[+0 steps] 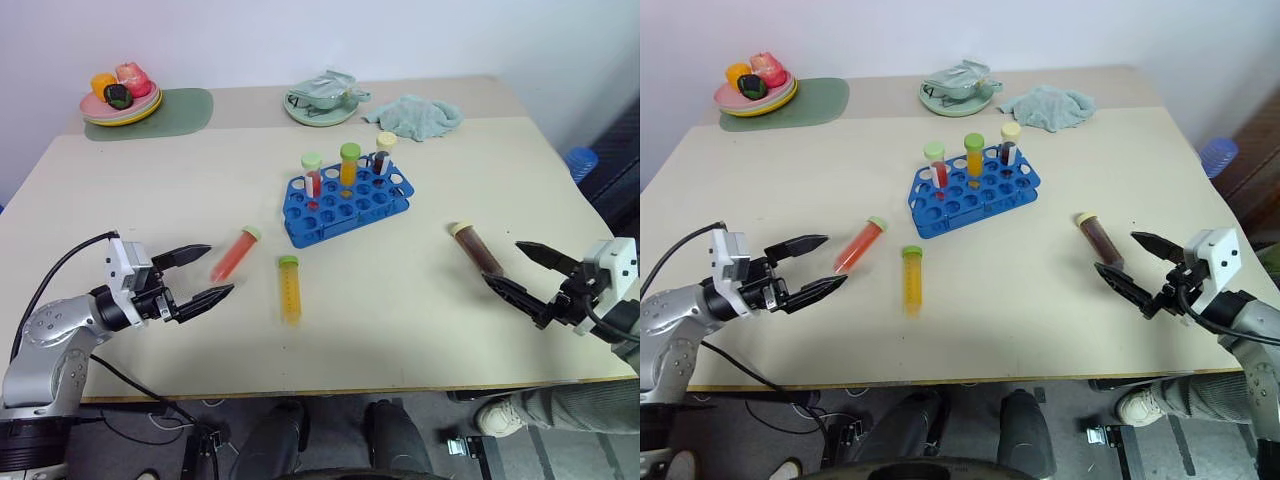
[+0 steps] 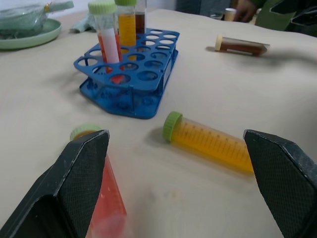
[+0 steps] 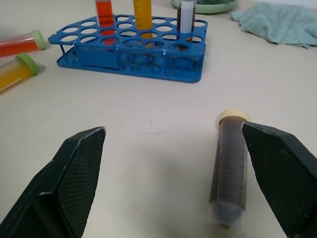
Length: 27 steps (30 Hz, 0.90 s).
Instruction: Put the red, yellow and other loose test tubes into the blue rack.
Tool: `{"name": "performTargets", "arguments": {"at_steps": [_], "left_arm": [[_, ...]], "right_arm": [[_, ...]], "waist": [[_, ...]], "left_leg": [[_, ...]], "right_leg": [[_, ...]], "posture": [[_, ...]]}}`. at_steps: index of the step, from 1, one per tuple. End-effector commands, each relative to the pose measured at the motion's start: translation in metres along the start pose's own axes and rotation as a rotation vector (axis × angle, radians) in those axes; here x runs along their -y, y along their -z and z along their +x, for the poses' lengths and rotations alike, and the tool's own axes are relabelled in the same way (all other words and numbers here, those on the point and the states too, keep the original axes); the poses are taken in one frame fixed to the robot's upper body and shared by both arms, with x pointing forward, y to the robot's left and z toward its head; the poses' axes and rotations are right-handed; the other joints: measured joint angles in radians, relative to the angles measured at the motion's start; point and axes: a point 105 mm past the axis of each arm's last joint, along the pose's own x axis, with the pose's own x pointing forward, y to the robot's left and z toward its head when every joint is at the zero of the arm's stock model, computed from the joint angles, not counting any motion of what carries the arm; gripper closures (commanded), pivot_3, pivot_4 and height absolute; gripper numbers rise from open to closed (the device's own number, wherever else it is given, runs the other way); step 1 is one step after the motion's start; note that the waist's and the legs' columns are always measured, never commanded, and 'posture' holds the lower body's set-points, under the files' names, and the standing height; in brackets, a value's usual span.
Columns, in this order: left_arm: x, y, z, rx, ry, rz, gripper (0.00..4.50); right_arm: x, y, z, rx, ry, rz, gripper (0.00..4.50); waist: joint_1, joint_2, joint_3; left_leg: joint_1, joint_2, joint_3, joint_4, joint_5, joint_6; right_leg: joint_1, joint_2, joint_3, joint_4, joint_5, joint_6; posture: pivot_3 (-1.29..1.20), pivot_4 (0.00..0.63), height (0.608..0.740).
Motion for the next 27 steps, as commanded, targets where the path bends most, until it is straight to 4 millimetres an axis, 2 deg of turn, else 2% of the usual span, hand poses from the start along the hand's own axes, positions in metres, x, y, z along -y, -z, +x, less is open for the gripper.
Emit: {"name": "performTargets", "arguments": {"at_steps": [1, 10, 16, 20, 23, 27], "left_arm": [[-0.003, -0.015, -0.008, 0.013, -0.004, 0.079, 0.05], [0.000, -0.022, -0.001, 0.028, 0.020, 0.044, 0.05], [0.015, -0.019, 0.005, 0.010, 0.135, 0.041, 0.05], [0.020, -0.026, 0.018, 0.029, 0.191, 0.050, 0.05], [0.027, -0.030, 0.031, 0.025, 0.247, 0.068, 0.05], [0.035, -0.041, 0.043, 0.043, 0.322, 0.067, 0.05]], "right_arm": [[0.002, -0.013, -0.005, 0.026, 0.007, -0.043, 0.00], [0.003, -0.016, 0.000, 0.044, 0.007, -0.056, 0.00], [0.005, -0.016, 0.009, 0.022, 0.016, -0.047, 0.00], [0.017, -0.017, 0.021, -0.082, 0.108, -0.057, 0.00], [0.033, -0.019, 0.036, -0.220, 0.203, -0.098, 0.00], [0.044, -0.024, 0.062, -0.392, 0.194, 0.025, 0.00]], "waist": [[0.000, 0.000, 0.000], [-0.001, 0.000, 0.000], [-0.001, 0.000, 0.000], [0.000, 0.000, 0.000], [-0.001, 0.001, 0.001], [-0.009, 0.002, 0.002]], "left_leg": [[0.000, 0.000, 0.000, 0.000, 0.000, 0.000], [0.000, 0.000, 0.000, 0.000, 0.000, 0.000], [0.000, 0.000, 0.001, 0.000, 0.000, 0.000], [0.000, 0.000, 0.001, 0.000, 0.000, 0.000], [0.000, 0.000, 0.001, 0.000, 0.000, 0.000], [-0.001, 0.001, 0.002, 0.000, 0.000, 0.000]], "right_leg": [[0.000, 0.000, 0.000, 0.000, 0.000, 0.000], [0.000, 0.000, 0.000, 0.000, 0.000, 0.000], [0.000, 0.000, 0.000, 0.000, 0.000, 0.000], [0.000, 0.000, 0.000, 0.000, 0.000, -0.001], [0.000, 0.000, 0.001, 0.000, 0.000, -0.001], [-0.003, 0.001, 0.001, 0.000, 0.001, -0.001]], "posture": [[0.00, 0.150, 0.740], [0.00, 0.150, 0.740], [0.00, 0.150, 0.740], [0.00, 0.150, 0.740], [0.00, 0.150, 0.740], [0.00, 0.150, 0.740]]}}
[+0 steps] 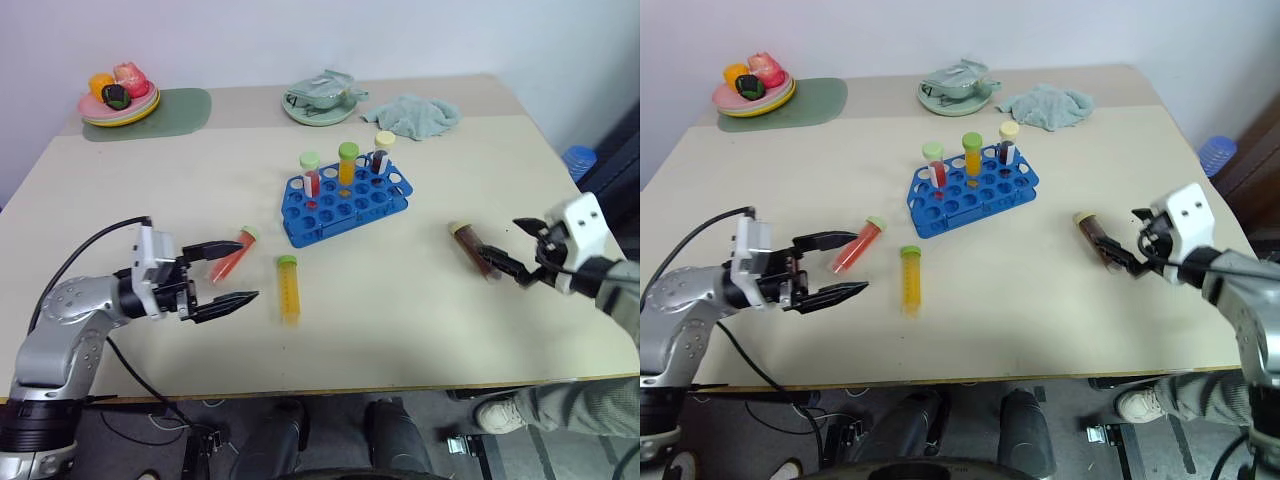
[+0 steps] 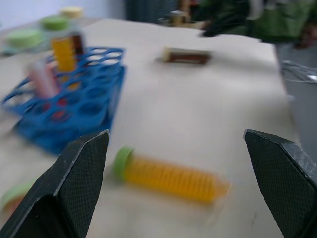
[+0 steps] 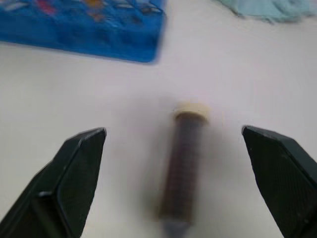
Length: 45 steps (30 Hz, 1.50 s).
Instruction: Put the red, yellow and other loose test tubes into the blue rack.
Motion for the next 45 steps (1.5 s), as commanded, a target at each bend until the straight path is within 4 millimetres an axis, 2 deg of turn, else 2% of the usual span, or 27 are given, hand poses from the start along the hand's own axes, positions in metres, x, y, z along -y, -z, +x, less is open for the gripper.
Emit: {"name": "performTargets", "arguments": {"at_steps": [1, 7, 14, 22, 33, 36, 40, 45], "left_arm": [[0.005, -0.015, 0.011, 0.025, 0.077, 0.027, 0.05], [0.005, -0.020, 0.014, 0.034, 0.099, 0.023, 0.05], [0.014, -0.013, 0.011, 0.027, 0.106, 0.004, 0.05], [0.028, -0.008, 0.003, -0.004, 0.140, -0.006, 0.05], [0.031, -0.010, -0.003, -0.020, 0.154, 0.004, 0.05], [0.032, -0.009, -0.003, -0.020, 0.156, 0.004, 0.00], [0.032, -0.008, -0.004, -0.022, 0.161, 0.000, 0.00], [0.031, -0.006, -0.004, -0.021, 0.161, -0.001, 0.00]], "right_arm": [[0.005, -0.011, 0.016, -0.161, -0.017, 0.082, 0.00], [0.008, -0.020, 0.032, -0.323, -0.049, 0.185, 0.00], [0.017, -0.013, 0.048, -0.481, -0.051, 0.267, 0.00], [0.016, -0.007, 0.068, -0.531, -0.070, 0.272, 0.00], [0.012, -0.002, 0.083, -0.553, -0.085, 0.271, 0.00], [0.011, 0.002, 0.084, -0.560, -0.083, 0.266, 0.82], [0.008, 0.004, 0.086, -0.563, -0.096, 0.251, 2.78], [0.004, -0.001, 0.085, -0.536, -0.114, 0.230, 2.78]], "waist": [[-0.003, 0.001, 0.001], [0.004, 0.000, 0.002], [-0.004, 0.000, 0.002], [-0.009, 0.001, 0.002], [-0.027, 0.001, 0.002], [-0.027, 0.000, 0.001], [-0.027, 0.001, 0.001], [-0.027, 0.001, 0.001]], "left_leg": [[0.000, 0.000, 0.001, 0.000, 0.000, 0.000], [-0.004, 0.001, 0.001, -0.002, 0.002, -0.003], [-0.012, 0.000, 0.004, 0.001, 0.002, -0.004], [-0.013, 0.000, 0.004, 0.003, 0.003, -0.005], [-0.012, 0.001, 0.004, 0.004, 0.004, -0.007], [-0.011, 0.001, 0.004, 0.004, 0.004, -0.007], [-0.011, 0.002, 0.004, 0.004, 0.004, -0.007], [-0.011, 0.002, 0.004, 0.004, 0.004, -0.007]], "right_leg": [[0.000, 0.000, 0.000, 0.000, 0.000, -0.001], [-0.005, -0.001, 0.000, -0.001, 0.001, 0.000], [-0.013, -0.001, 0.000, -0.001, 0.003, 0.002], [-0.013, -0.001, 0.000, 0.000, 0.004, 0.002], [-0.013, 0.001, 0.000, 0.001, 0.007, 0.001], [-0.012, 0.001, 0.000, 0.001, 0.008, 0.001], [-0.012, 0.002, 0.000, 0.001, 0.008, 0.001], [-0.012, 0.002, 0.000, 0.001, 0.008, 0.001]], "posture": [[0.00, 0.150, 0.740], [0.00, 0.150, 0.740], [0.00, 0.150, 0.740], [0.00, 0.150, 0.740], [0.00, 0.150, 0.740], [0.00, 0.150, 0.740], [0.00, 0.150, 0.740], [0.00, 0.150, 0.740]]}}
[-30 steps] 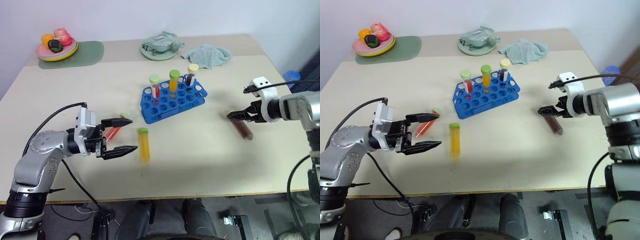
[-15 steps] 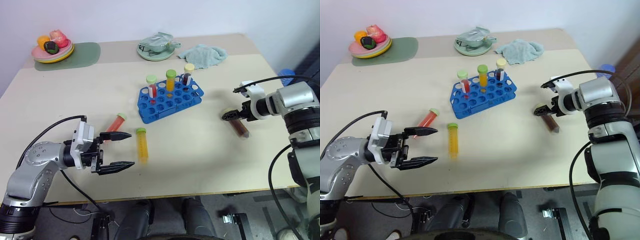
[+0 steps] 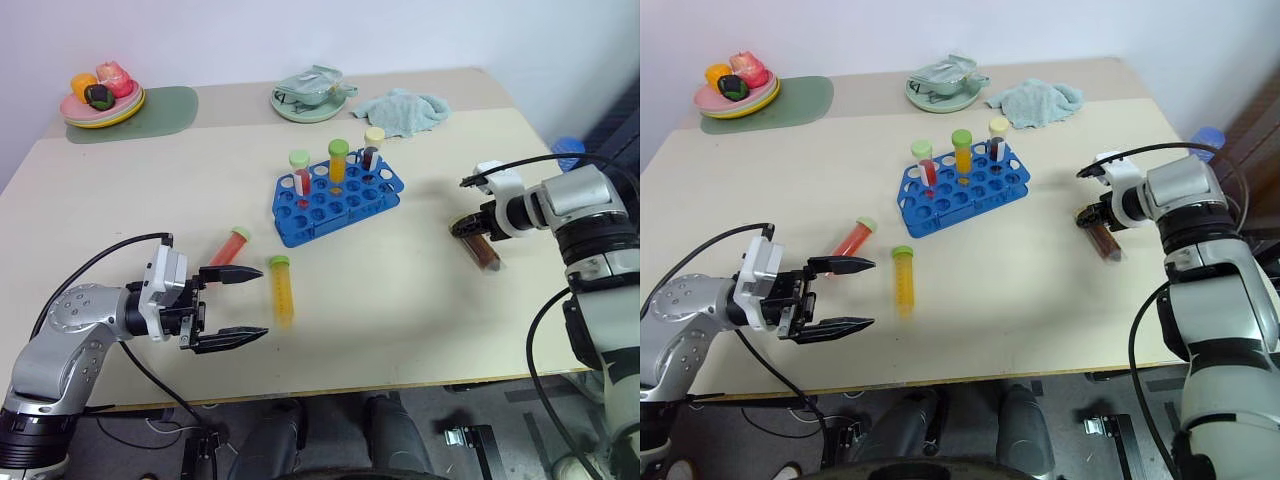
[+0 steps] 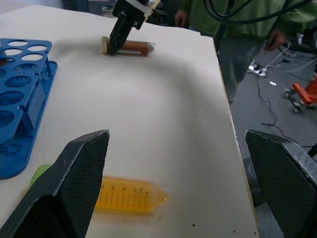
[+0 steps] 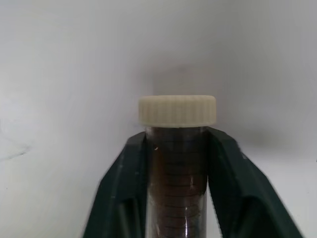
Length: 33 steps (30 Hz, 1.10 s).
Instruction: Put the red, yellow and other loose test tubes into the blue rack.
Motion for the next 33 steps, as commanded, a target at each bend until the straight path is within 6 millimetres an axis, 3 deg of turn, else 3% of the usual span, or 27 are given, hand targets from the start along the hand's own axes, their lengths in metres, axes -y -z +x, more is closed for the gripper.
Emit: {"name": "performTargets", "arguments": {"at_steps": [1, 10, 13, 15, 18, 21, 27, 30, 33], "left_arm": [[0.000, -0.007, -0.004, 0.010, -0.003, 0.041, 0.00], [0.000, -0.006, -0.005, 0.022, -0.021, 0.037, 0.00], [0.001, -0.005, -0.005, 0.023, -0.023, 0.035, 0.00], [0.001, -0.006, -0.005, 0.024, -0.026, 0.034, 0.00], [0.001, -0.006, -0.007, 0.027, -0.037, 0.034, 0.00], [0.001, -0.006, -0.007, 0.032, -0.050, 0.030, 0.00], [-0.001, -0.006, -0.009, 0.037, -0.081, 0.033, 0.00], [-0.006, -0.008, -0.012, 0.049, -0.115, 0.040, 0.00], [-0.007, -0.009, -0.013, 0.061, -0.137, 0.040, 0.00]], "right_arm": [[-0.009, -0.005, -0.001, 0.032, -0.033, -0.024, 2.78], [-0.031, -0.027, -0.023, 0.194, -0.097, -0.013, 2.78], [-0.035, -0.020, -0.020, 0.186, -0.102, -0.005, 3.56], [-0.037, -0.019, -0.019, 0.195, -0.102, 0.000, 3.65], [-0.042, -0.034, -0.028, 0.283, -0.132, 0.034, 3.65], [-0.065, -0.071, -0.059, 0.548, -0.320, 0.072, 3.65], [-0.095, -0.113, -0.102, 1.061, -0.568, 0.069, 3.65], [-0.093, -0.121, -0.096, 1.313, -0.480, 0.068, 3.65], [-0.094, -0.120, -0.075, 1.392, -0.404, 0.085, 3.65]], "waist": [[-0.001, 0.000, 0.000], [0.003, 0.002, 0.001], [0.007, 0.002, 0.001], [0.007, 0.002, 0.001], [0.005, 0.002, 0.001], [-0.002, 0.002, 0.001], [0.002, 0.002, 0.001], [0.000, 0.002, 0.001], [0.000, 0.002, 0.001]], "left_leg": [[0.000, 0.000, 0.000, 0.000, 0.000, 0.000], [-0.001, 0.001, 0.000, 0.000, 0.000, 0.000], [-0.001, 0.001, 0.000, 0.000, 0.000, 0.000], [-0.001, 0.001, 0.000, 0.000, 0.000, 0.000], [-0.001, 0.001, 0.000, 0.000, 0.000, 0.000], [-0.001, 0.001, 0.001, 0.000, 0.000, 0.000], [-0.001, 0.002, 0.001, 0.000, 0.001, -0.001], [0.000, 0.002, 0.000, 0.000, 0.001, -0.001], [0.001, 0.002, 0.001, 0.001, 0.001, -0.001]], "right_leg": [[0.000, 0.000, 0.000, 0.000, 0.000, 0.000], [-0.001, 0.001, 0.001, 0.000, 0.000, 0.000], [-0.001, 0.001, 0.001, 0.000, 0.000, 0.000], [-0.001, 0.001, 0.001, 0.000, 0.000, 0.000], [-0.001, 0.001, 0.001, 0.000, 0.000, 0.000], [-0.002, 0.001, 0.001, 0.000, 0.000, 0.000], [-0.002, 0.002, 0.001, 0.001, 0.000, 0.000], [-0.001, 0.002, 0.001, 0.002, 0.000, 0.000], [0.000, 0.002, 0.001, 0.003, 0.001, 0.000]], "posture": [[0.00, 0.150, 0.740], [0.00, 0.150, 0.740], [0.00, 0.150, 0.740], [0.00, 0.150, 0.740], [0.00, 0.150, 0.740], [0.00, 0.150, 0.740], [0.00, 0.150, 0.740], [0.00, 0.150, 0.740], [0.00, 0.150, 0.740]]}}
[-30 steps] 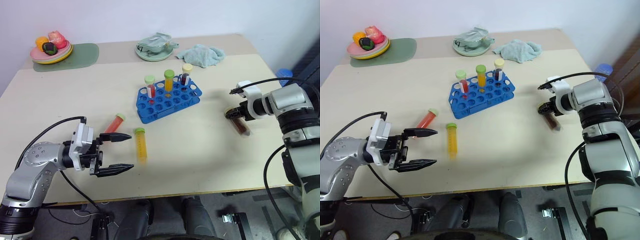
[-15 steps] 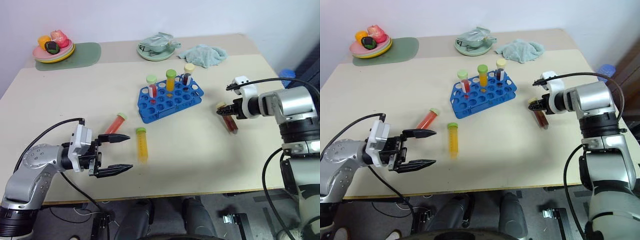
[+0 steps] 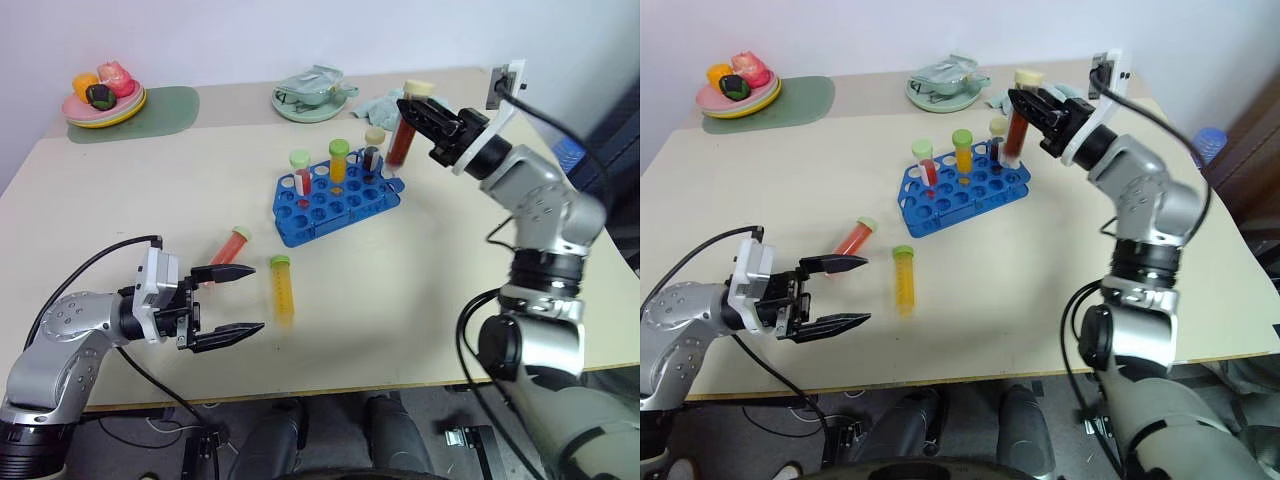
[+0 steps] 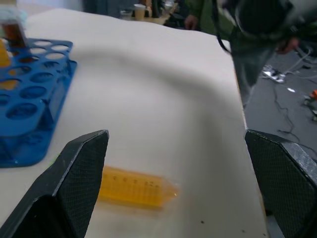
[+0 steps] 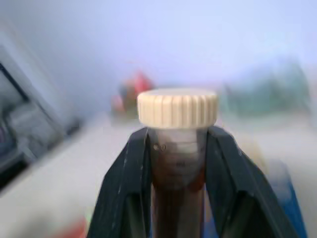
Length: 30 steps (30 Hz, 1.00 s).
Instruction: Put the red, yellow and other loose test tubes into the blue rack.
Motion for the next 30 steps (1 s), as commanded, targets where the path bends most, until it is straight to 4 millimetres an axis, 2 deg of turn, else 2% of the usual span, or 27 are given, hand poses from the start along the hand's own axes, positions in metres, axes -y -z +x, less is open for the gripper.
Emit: {"name": "performTargets", "arguments": {"at_steps": [1, 3, 8, 12, 20, 30], "left_arm": [[-0.001, -0.010, -0.004, 0.036, -0.026, 0.038, 0.00], [0.001, -0.011, -0.006, 0.033, -0.031, 0.038, 0.00], [0.000, -0.014, -0.013, 0.022, -0.055, 0.045, 0.00], [0.002, -0.015, -0.016, 0.017, -0.069, 0.044, 0.00], [0.007, -0.017, -0.015, 0.020, -0.091, 0.037, 0.00], [0.008, -0.019, -0.016, 0.014, -0.104, 0.035, 0.00]], "right_arm": [[0.007, 0.000, -0.002, 0.137, 0.042, -0.153, 3.65], [0.007, 0.011, 0.000, 0.163, 0.049, -0.246, 3.65], [0.014, 0.031, 0.001, 0.209, 0.089, -0.299, 3.65], [0.018, 0.039, 0.003, 0.218, 0.105, -0.274, 3.65], [0.013, 0.066, 0.008, 0.189, 0.082, -0.213, 3.65], [0.026, 0.084, 0.005, 0.117, 0.132, -0.217, 3.65]], "waist": [[0.000, 0.000, 0.000], [-0.006, 0.000, 0.000], [-0.026, 0.000, 0.000], [-0.029, 0.000, 0.000], [-0.029, 0.001, 0.000], [-0.028, 0.001, 0.000]], "left_leg": [[0.000, 0.000, 0.000, 0.000, 0.000, 0.000], [0.001, 0.000, 0.000, 0.000, 0.000, 0.000], [0.003, 0.000, 0.001, -0.001, 0.001, -0.001], [0.007, 0.001, 0.003, -0.003, 0.001, -0.002], [0.008, 0.001, 0.005, -0.004, 0.001, -0.002], [0.009, 0.001, 0.005, -0.003, 0.001, -0.002]], "right_leg": [[0.000, 0.000, 0.000, 0.000, 0.000, 0.000], [0.000, 0.000, 0.000, 0.001, 0.000, 0.000], [-0.001, 0.000, 0.000, 0.005, 0.000, 0.000], [-0.001, 0.000, 0.001, 0.007, 0.000, -0.001], [-0.001, 0.000, 0.003, 0.009, 0.000, -0.001], [-0.001, 0.000, 0.004, 0.010, -0.001, -0.001]], "posture": [[0.00, 0.150, 0.740], [0.00, 0.150, 0.740], [0.00, 0.150, 0.740], [0.00, 0.150, 0.740], [0.00, 0.150, 0.740], [0.00, 0.150, 0.740]]}}
